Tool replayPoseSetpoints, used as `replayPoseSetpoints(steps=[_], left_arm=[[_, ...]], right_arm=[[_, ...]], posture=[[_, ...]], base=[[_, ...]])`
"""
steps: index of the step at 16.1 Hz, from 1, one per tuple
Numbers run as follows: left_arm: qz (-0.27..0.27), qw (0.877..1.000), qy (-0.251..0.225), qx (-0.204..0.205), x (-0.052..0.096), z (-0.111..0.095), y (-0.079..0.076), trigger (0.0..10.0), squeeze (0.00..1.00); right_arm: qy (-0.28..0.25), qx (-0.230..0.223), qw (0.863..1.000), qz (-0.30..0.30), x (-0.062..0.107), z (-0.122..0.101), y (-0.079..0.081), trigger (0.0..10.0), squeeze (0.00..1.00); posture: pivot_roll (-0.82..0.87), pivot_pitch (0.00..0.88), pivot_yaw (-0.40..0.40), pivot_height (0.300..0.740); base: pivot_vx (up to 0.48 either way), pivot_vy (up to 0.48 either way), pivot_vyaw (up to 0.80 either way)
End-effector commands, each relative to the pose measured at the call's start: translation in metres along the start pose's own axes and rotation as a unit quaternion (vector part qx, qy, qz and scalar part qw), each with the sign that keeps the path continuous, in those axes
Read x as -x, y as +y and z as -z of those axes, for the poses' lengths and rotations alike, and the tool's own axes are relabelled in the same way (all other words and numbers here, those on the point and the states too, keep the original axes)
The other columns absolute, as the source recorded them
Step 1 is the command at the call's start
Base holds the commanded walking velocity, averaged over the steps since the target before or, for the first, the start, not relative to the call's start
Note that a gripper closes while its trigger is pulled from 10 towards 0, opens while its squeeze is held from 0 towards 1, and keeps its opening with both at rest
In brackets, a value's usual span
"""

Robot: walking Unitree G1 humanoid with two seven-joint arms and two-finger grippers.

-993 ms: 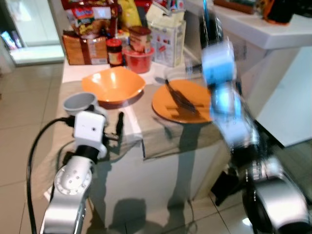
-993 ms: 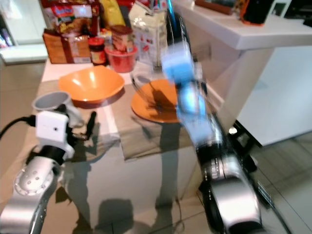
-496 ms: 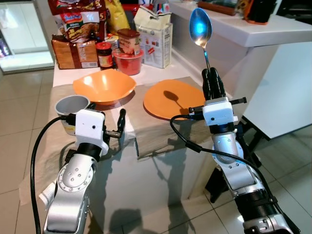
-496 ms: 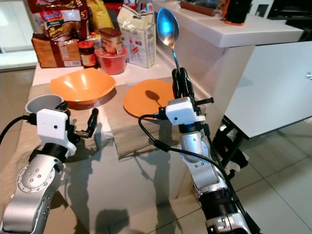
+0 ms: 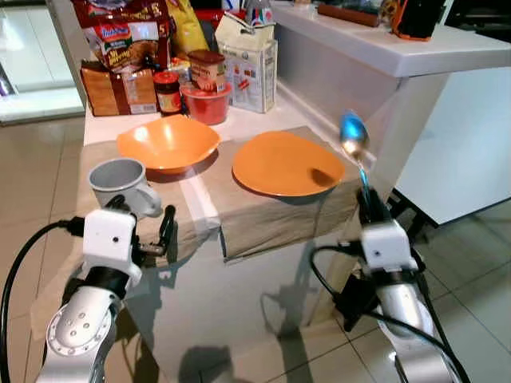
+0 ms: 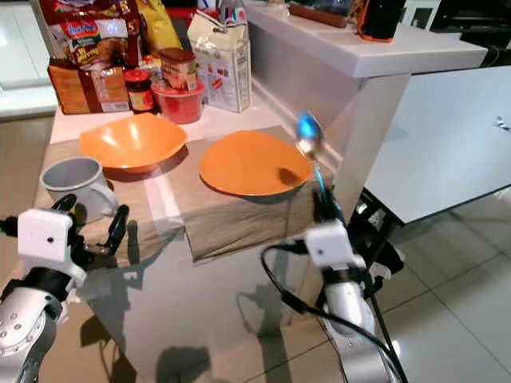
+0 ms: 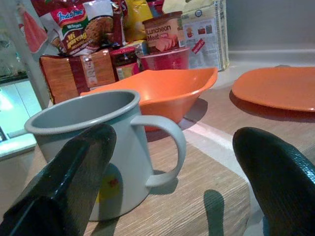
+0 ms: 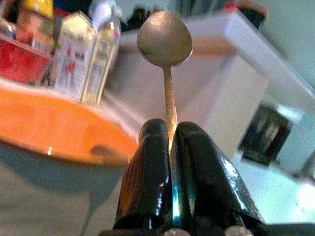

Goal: Setting the table

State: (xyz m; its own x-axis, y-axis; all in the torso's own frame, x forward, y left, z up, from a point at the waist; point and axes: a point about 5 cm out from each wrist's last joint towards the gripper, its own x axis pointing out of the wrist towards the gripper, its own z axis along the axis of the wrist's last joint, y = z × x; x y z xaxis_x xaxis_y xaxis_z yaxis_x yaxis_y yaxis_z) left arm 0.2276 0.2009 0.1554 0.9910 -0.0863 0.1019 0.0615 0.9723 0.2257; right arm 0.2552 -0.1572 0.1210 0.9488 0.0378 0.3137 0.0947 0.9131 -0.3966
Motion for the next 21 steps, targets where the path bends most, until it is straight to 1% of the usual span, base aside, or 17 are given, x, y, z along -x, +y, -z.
replayPoseSetpoints(steps=[1, 2, 3, 4, 5, 7, 8, 9, 12, 13, 14, 15, 16, 17, 19, 20, 21], left_arm=[[0.013, 1.0, 0.01, -0.01, 0.007, 0.007, 0.0, 10.0, 0.0], [0.015, 0.999, 0.04, -0.003, 0.027, 0.02, 0.006, 10.0, 0.0], [0.018, 0.999, 0.051, 0.004, 0.034, 0.023, 0.009, 10.0, 0.0], [0.019, 0.998, 0.054, 0.004, 0.036, 0.024, 0.009, 10.0, 0.0], [0.021, 0.999, 0.044, 0.008, 0.026, 0.021, 0.005, 10.0, 0.0], [0.025, 0.999, 0.029, 0.013, 0.015, 0.017, -0.001, 10.0, 0.0], [0.024, 0.999, 0.028, 0.018, 0.013, 0.017, -0.003, 10.0, 0.0], [0.017, 0.999, 0.03, 0.026, 0.009, 0.019, -0.007, 10.0, 0.0], [0.024, 0.999, 0.034, 0.029, 0.008, 0.019, -0.012, 10.0, 0.0], [0.027, 0.999, 0.036, 0.028, 0.008, 0.02, -0.013, 10.0, 0.0], [0.024, 0.999, 0.036, 0.025, 0.006, 0.02, -0.012, 10.0, 0.0], [0.021, 0.999, 0.037, 0.026, 0.003, 0.021, -0.012, 10.0, 0.0], [0.02, 0.999, 0.032, 0.038, 0.001, 0.02, -0.015, 10.0, 0.0], [0.016, 0.998, 0.034, 0.045, 0.002, 0.022, -0.015, 10.0, 0.0], [-0.006, 0.997, 0.047, 0.067, 0.004, 0.03, -0.011, 10.0, 0.0], [-0.013, 0.995, 0.059, 0.078, 0.005, 0.036, -0.011, 10.0, 0.0], [-0.015, 0.994, 0.065, 0.082, 0.004, 0.041, -0.013, 10.0, 0.0]], right_arm=[[0.029, -0.016, 0.999, 0.006, 0.01, 0.005, -0.007, 0.0, 0.0], [0.074, -0.007, 0.997, -0.004, 0.038, 0.017, -0.015, 0.0, 0.0], [0.089, -0.005, 0.996, -0.006, 0.044, 0.019, -0.017, 0.0, 0.0], [0.09, -0.006, 0.996, -0.007, 0.044, 0.019, -0.017, 0.0, 0.0], [0.081, -0.009, 0.997, -0.001, 0.036, 0.022, -0.016, 0.0, 0.0], [0.078, -0.021, 0.997, 0.006, 0.028, 0.026, -0.01, 0.0, 0.0], [0.08, -0.028, 0.996, 0.009, 0.027, 0.028, -0.007, 0.0, 0.0], [0.083, -0.044, 0.996, 0.004, 0.025, 0.029, -0.004, 0.0, 0.0], [0.086, -0.061, 0.994, -0.012, 0.025, 0.024, 0.002, 0.0, 0.0], [0.093, -0.07, 0.993, -0.016, 0.024, 0.026, 0.004, 0.0, 0.0], [0.101, -0.082, 0.991, -0.02, 0.022, 0.028, 0.008, 0.0, 0.0], [0.102, -0.084, 0.991, -0.027, 0.018, 0.029, 0.012, 0.0, 0.0], [0.096, -0.088, 0.991, -0.027, 0.012, 0.026, 0.011, 0.0, 0.0], [0.094, -0.088, 0.991, -0.024, 0.01, 0.025, 0.01, 0.0, 0.0], [0.104, -0.097, 0.99, -0.022, 0.009, 0.027, 0.01, 0.0, 0.0], [0.118, -0.112, 0.986, -0.025, 0.011, 0.031, 0.014, 0.0, 0.0], [0.126, -0.115, 0.985, -0.029, 0.013, 0.033, 0.016, 0.0, 0.0]], posture=[[0.0, 0.0, 0.025, 0.74], [-0.01, 0.0, 0.03, 0.74], [-0.01, 0.0, 0.034, 0.74], [-0.02, 0.0, 0.036, 0.74], [-0.02, 0.0, 0.042, 0.74], [-0.03, 0.0, 0.045, 0.74], [-0.03, 0.0, 0.045, 0.74], [-0.02, 0.0, 0.043, 0.74], [-0.02, 0.0, 0.044, 0.74], [-0.02, 0.0, 0.044, 0.74], [-0.03, 0.0, 0.045, 0.74], [-0.03, 0.0, 0.045, 0.74], [-0.03, 0.0, 0.038, 0.74], [-0.02, 0.0, 0.036, 0.74], [-0.02, 0.0, 0.031, 0.74], [-0.03, 0.0, 0.034, 0.74], [-0.04, 0.0, 0.04, 0.74]], base=[[0.0, 0.0, 0.0], [0.0, 0.0, 0.0], [0.0, 0.0, 0.0], [0.0, 0.0, 0.0], [0.0, 0.0, 0.0], [0.0, 0.0, 0.0], [0.0, 0.0, 0.0], [0.0, 0.0, 0.0], [0.0, 0.0, 0.0], [0.0, 0.0, 0.0], [0.0, 0.0, 0.0], [0.0, 0.0, 0.0], [0.0, 0.0, 0.0], [0.0, 0.0, 0.0], [0.0, 0.0, 0.0], [0.0, 0.0, 0.0], [0.0, 0.0, 0.0]])
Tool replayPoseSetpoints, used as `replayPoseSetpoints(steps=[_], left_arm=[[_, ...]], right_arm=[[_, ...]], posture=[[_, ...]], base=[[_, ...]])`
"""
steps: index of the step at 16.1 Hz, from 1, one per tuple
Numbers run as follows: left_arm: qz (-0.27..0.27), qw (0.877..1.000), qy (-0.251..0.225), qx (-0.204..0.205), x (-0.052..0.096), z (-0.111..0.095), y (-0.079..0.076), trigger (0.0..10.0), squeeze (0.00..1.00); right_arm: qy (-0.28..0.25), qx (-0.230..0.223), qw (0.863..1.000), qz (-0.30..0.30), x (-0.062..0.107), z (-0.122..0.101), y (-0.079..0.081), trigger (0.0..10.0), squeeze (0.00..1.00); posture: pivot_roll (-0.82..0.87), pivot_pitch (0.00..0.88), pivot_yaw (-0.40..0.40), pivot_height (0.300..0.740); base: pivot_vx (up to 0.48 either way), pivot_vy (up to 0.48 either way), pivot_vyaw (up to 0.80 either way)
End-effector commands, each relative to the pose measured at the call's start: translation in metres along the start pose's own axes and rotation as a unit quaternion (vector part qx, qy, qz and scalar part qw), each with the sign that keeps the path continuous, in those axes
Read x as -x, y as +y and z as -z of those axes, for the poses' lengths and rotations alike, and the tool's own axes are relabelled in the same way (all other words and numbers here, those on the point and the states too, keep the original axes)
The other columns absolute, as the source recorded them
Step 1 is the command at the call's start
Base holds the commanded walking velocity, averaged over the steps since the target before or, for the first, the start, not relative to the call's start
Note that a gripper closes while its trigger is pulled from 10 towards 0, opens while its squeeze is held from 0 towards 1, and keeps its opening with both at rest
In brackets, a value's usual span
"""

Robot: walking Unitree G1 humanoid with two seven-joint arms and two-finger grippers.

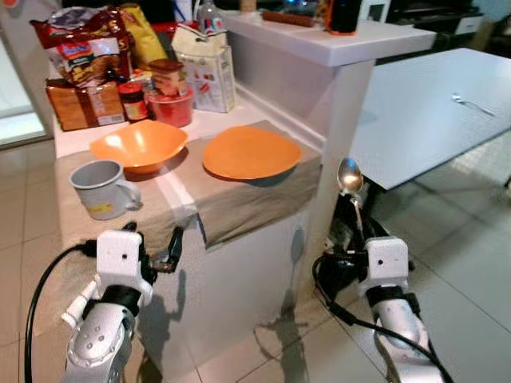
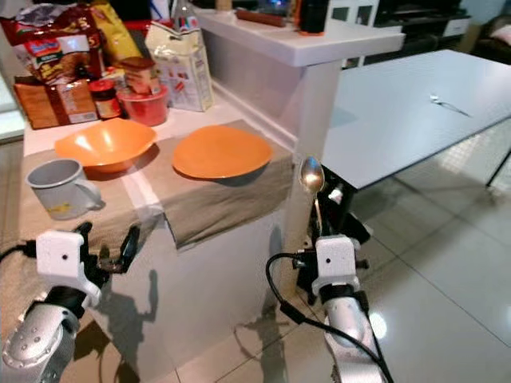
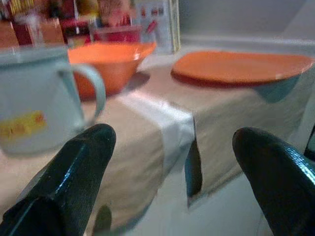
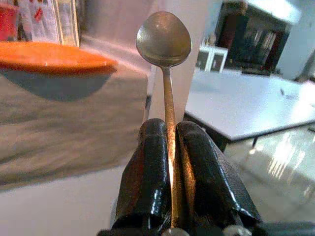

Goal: Setting the table

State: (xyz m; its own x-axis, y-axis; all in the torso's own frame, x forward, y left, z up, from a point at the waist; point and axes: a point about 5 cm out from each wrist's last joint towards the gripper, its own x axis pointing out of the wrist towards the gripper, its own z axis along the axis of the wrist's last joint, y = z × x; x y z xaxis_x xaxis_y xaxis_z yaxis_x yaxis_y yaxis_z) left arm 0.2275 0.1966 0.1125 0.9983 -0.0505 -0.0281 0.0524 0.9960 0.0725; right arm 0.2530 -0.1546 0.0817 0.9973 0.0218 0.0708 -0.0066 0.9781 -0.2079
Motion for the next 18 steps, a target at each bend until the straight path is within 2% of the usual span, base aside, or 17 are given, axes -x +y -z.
replayPoseSetpoints(steps=[1, 4, 7, 9, 14, 18], left_arm=[[0.009, 1.0, 0.004, 0.0, -0.002, 0.005, -0.003, 10.0, 0.0], [0.051, 0.999, 0.012, -0.014, -0.005, 0.014, -0.012, 10.0, 0.0], [0.072, 0.997, -0.003, -0.014, -0.019, 0.01, -0.022, 10.0, 0.0], [0.064, 0.998, -0.013, -0.007, -0.023, 0.006, -0.025, 10.0, 0.0], [0.044, 0.999, -0.018, -0.001, -0.021, 0.006, -0.024, 10.0, 0.0], [0.041, 0.999, -0.021, -0.009, -0.019, 0.004, -0.025, 10.0, 0.0]], right_arm=[[0.008, 0.0, 1.0, -0.006, -0.002, 0.004, -0.001, 0.0, 0.0], [0.006, 0.01, 1.0, -0.013, -0.002, 0.004, -0.004, 0.0, 0.0], [0.003, 0.014, 1.0, -0.007, -0.004, 0.003, -0.007, 0.0, 0.0], [0.001, 0.018, 1.0, -0.015, -0.005, 0.003, -0.005, 0.0, 0.0], [0.007, 0.019, 0.999, -0.042, -0.018, 0.002, 0.0, 0.0, 0.0], [0.007, 0.012, 0.999, -0.049, -0.022, 0.002, 0.002, 0.0, 0.0]], posture=[[-0.06, 0.0, 0.048, 0.74], [-0.11, 0.0, 0.067, 0.74], [-0.12, 0.0, 0.072, 0.74], [-0.12, 0.0, 0.064, 0.74], [-0.08, 0.0, 0.03, 0.74], [-0.06, 0.0, 0.024, 0.74]], base=[[0.0, 0.0, 0.0], [0.0, 0.0, 0.0], [0.0, 0.0, 0.0], [0.0, 0.0, 0.0], [0.0, 0.0, 0.0], [0.0, 0.0, -0.74]])
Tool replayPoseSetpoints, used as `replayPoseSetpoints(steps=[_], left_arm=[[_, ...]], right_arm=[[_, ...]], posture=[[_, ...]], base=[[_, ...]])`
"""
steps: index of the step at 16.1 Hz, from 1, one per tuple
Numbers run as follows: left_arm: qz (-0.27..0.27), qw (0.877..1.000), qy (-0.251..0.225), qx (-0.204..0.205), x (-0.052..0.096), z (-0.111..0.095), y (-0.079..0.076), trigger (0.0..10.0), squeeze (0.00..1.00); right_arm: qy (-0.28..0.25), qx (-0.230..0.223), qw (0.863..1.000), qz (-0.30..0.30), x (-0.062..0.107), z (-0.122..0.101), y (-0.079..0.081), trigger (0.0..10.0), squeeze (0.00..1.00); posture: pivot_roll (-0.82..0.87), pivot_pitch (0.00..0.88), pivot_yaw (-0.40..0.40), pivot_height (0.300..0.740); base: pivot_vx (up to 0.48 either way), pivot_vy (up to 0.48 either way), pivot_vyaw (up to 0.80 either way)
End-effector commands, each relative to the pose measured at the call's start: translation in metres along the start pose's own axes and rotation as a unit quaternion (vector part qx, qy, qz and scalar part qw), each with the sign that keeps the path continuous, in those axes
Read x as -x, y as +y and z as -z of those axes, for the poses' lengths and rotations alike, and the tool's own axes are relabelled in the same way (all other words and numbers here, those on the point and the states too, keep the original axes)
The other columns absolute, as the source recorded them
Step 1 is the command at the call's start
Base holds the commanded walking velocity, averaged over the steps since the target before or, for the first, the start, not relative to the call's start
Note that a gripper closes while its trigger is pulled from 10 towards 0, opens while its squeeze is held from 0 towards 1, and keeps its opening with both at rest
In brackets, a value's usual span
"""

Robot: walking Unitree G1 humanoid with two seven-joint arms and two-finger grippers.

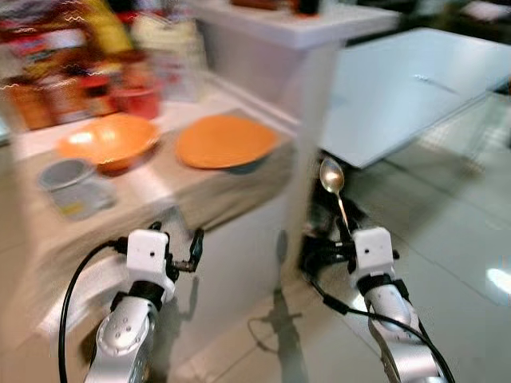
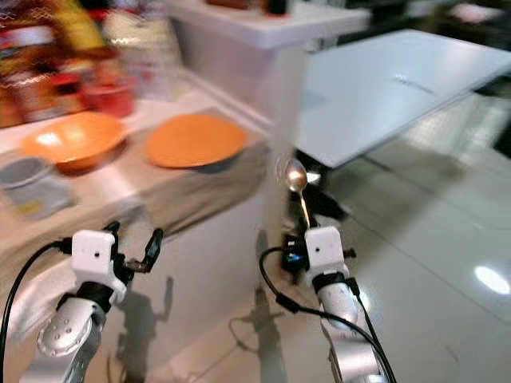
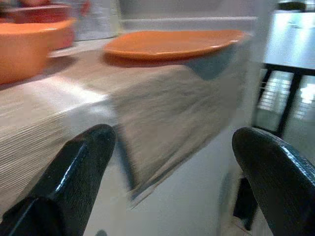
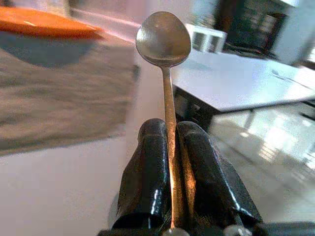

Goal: Setting the table

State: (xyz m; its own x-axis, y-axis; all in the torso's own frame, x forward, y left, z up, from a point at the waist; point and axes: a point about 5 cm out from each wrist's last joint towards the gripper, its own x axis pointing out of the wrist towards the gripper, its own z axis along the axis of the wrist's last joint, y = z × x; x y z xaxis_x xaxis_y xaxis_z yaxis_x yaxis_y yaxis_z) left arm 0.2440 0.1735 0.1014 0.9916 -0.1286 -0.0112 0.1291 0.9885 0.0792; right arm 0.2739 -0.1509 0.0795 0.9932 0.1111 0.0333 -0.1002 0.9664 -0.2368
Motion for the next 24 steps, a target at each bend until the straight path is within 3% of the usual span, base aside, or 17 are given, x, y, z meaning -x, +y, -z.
replayPoseSetpoints(steps=[1, 9, 24], left_arm=[[0.003, 1.0, -0.011, -0.005, -0.0017, -0.0051, -0.0025, 10.0, 0.0], [0.004, 1.0, -0.014, -0.018, -0.0033, -0.006, -0.0037, 10.0, 0.0], [0.01, 0.999, -0.016, -0.038, -0.0026, -0.0059, -0.0072, 10.0, 0.0]], right_arm=[[-0.001, 0.0, 1.0, -0.002, -0.0026, -0.0004, -0.0018, 0.0, 0.0], [-0.01, 0.016, 1.0, -0.004, -0.007, -0.0017, -0.0007, 0.0, 0.0], [-0.01, 0.018, 1.0, -0.016, -0.0082, 0.0029, 0.0041, 0.0, 0.0]], posture=[[-0.06, 0.0, 0.022, 0.74], [-0.06, 0.0, 0.021, 0.74], [-0.05, 0.0, 0.019, 0.74]], base=[[0.0, 0.0, -0.73], [0.0, 0.0, -0.09], [0.0, -0.48, 0.0]])
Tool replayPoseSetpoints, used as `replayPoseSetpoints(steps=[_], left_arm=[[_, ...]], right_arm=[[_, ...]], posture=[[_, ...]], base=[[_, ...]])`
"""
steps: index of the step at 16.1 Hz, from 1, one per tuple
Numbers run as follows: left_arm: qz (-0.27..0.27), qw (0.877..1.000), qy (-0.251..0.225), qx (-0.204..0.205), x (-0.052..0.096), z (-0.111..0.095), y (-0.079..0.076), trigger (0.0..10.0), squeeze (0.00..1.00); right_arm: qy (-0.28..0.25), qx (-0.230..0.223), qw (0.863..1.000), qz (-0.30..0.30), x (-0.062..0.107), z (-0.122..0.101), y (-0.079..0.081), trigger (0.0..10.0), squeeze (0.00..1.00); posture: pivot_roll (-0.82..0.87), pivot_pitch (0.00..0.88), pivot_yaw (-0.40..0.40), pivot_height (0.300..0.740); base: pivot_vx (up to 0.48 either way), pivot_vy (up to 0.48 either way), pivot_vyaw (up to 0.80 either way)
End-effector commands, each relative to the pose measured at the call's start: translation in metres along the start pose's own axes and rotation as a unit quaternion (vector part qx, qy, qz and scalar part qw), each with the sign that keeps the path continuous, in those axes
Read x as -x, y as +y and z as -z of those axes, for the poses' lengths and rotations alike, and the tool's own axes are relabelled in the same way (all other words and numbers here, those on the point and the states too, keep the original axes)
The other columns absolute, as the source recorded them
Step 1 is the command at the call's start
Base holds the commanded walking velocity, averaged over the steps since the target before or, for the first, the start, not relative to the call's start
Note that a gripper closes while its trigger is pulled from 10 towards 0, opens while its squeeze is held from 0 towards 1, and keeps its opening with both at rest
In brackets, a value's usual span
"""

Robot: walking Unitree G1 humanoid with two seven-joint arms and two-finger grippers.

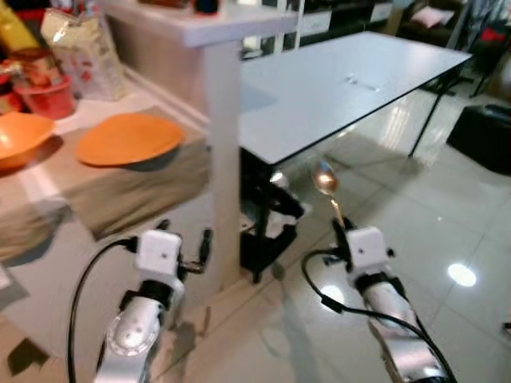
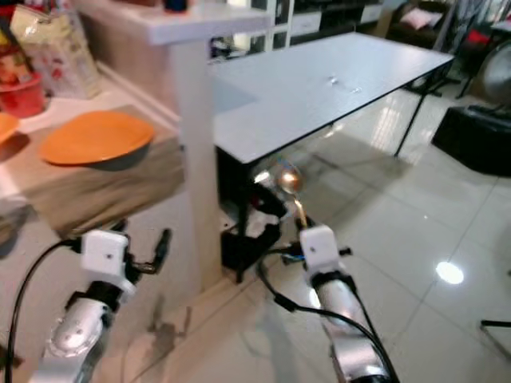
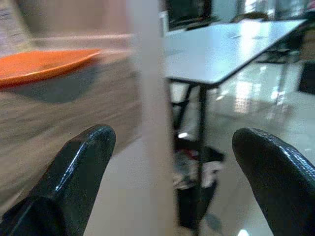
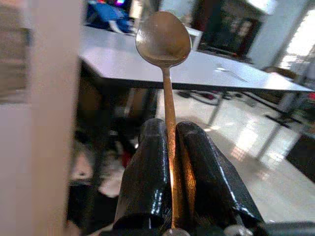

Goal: Setting the table

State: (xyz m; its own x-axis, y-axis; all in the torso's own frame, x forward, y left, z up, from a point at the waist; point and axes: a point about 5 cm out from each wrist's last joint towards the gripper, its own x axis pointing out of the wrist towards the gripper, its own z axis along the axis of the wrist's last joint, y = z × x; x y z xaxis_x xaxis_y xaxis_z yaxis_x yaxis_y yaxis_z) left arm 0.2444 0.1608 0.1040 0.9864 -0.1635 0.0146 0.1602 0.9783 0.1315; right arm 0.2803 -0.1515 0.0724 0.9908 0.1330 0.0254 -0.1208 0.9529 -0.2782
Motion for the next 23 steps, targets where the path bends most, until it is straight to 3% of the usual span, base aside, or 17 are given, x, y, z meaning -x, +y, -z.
replayPoseSetpoints(steps=[1, 6, 13, 18, 23], left_arm=[[-0.006, 1.0, -0.001, -0.012, -0.0005, -0.002, 0.0051, 10.0, 0.0], [-0.009, 1.0, 0.007, -0.006, -0.0049, 0.0001, 0.0057, 10.0, 0.0], [-0.011, 1.0, 0.01, -0.009, -0.0059, 0.0007, 0.0042, 10.0, 0.0], [-0.027, 0.999, 0.015, 0.013, -0.0053, 0.0029, 0.0066, 10.0, 0.0], [-0.027, 0.999, 0.016, 0.009, -0.0061, 0.0021, 0.0059, 10.0, 0.0]], right_arm=[[-0.011, -0.003, 1.0, -0.004, -0.002, -0.0045, 0.0035, 0.0, 0.0], [-0.009, -0.004, 1.0, -0.003, -0.0022, -0.0027, 0.0034, 0.0, 0.0], [0.0, 0.002, 1.0, -0.006, -0.0029, -0.0006, 0.0036, 0.0, 0.0], [0.018, -0.038, 0.999, 0.017, -0.0016, 0.0035, -0.002, 0.0, 0.0], [0.019, -0.042, 0.999, 0.009, -0.0019, 0.0024, -0.0001, 0.0, 0.0]], posture=[[-0.05, 0.0, 0.019, 0.74], [-0.05, 0.0, 0.022, 0.74], [-0.06, 0.0, 0.023, 0.74], [-0.06, 0.0, 0.024, 0.74], [-0.06, 0.0, 0.026, 0.74]], base=[[0.0, -0.48, 0.0], [0.0, -0.192, 0.0], [0.0, 0.0, 0.73], [0.0, 0.0, 0.73], [0.0, 0.0, 0.73]])
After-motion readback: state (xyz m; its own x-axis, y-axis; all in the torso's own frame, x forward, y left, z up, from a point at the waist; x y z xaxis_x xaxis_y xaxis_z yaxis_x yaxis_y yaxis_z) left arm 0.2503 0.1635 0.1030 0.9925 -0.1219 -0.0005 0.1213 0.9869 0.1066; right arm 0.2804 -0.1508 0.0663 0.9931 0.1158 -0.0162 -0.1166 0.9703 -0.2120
